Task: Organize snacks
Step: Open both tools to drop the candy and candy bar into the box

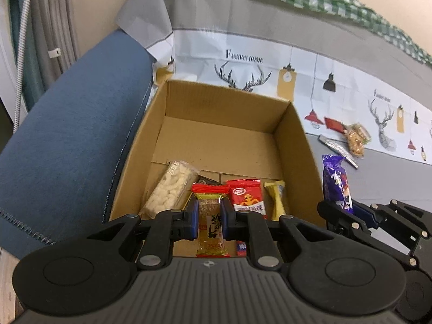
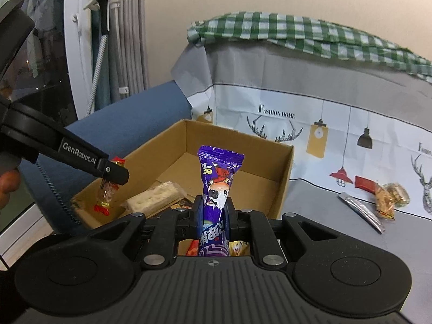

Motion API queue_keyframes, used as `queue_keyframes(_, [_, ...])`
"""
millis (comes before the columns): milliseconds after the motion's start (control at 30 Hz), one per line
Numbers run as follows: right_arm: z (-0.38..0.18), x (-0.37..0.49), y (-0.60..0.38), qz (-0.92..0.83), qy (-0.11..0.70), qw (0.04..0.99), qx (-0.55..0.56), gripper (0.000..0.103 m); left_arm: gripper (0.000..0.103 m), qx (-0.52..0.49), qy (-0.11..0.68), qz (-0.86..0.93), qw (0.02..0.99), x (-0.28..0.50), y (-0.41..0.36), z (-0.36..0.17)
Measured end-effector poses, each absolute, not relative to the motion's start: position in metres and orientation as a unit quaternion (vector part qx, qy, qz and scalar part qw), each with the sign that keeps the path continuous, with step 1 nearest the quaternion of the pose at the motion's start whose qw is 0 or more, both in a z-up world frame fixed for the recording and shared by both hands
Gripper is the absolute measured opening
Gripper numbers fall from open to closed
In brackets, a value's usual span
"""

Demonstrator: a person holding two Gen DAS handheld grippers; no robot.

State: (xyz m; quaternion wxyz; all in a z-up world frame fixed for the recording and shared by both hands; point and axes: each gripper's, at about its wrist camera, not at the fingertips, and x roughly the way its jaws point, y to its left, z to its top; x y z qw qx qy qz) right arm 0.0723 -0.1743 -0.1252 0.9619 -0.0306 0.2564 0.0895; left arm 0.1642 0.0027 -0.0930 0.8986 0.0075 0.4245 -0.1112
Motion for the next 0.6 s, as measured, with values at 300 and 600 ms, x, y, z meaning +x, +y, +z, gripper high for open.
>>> queue_keyframes(300, [-0.164,0.139,-0.175,0.082,0.294,0.952,-0.013,0.015,0.018,0.033,0.45,-0.11,0.886,0.223,-0.01,-0.137])
queue_keyframes(600, [-0.19,0.18,-0.177,0.07,0.312,0.947,-0.007,0.015,0.018,0.049,0.467,-0.103,0.877,0.26,-0.018,-0.169])
